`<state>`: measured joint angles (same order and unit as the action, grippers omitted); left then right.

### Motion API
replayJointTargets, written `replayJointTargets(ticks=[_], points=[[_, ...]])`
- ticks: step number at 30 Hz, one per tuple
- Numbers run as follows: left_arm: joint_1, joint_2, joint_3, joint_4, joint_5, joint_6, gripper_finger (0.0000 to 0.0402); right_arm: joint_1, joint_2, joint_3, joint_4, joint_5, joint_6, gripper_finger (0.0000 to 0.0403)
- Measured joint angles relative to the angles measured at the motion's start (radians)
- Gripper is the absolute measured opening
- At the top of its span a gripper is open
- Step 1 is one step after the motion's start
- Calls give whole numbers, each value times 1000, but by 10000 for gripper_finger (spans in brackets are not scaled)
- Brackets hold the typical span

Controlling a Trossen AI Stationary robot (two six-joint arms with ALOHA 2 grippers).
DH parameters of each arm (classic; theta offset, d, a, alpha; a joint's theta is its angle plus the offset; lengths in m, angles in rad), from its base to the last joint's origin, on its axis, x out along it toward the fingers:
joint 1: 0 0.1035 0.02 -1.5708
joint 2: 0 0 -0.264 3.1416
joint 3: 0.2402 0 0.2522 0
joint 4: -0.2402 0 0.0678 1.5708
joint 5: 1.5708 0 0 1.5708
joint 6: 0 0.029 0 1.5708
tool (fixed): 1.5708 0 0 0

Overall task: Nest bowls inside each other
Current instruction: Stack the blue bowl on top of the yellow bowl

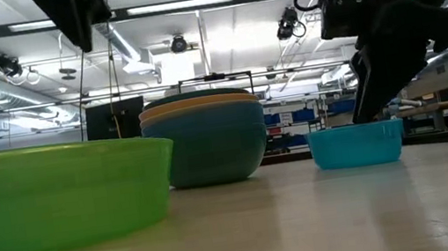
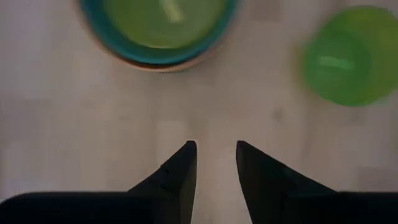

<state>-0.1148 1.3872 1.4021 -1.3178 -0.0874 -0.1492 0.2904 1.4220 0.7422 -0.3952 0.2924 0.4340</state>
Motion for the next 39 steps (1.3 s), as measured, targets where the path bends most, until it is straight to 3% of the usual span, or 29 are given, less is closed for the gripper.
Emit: replayJointTargets(ticks=[16, 32, 39], points=[[-134, 0, -1, -29, -1, -220, 122, 3, 0, -21, 49, -13, 1, 157], [-136, 0, -1, -29, -24, -223, 122, 35, 0, -21, 136, -88, 38, 153], [-136, 0, -1, -29, -38, -224, 122, 57, 43, -20, 118, -59, 68, 153]])
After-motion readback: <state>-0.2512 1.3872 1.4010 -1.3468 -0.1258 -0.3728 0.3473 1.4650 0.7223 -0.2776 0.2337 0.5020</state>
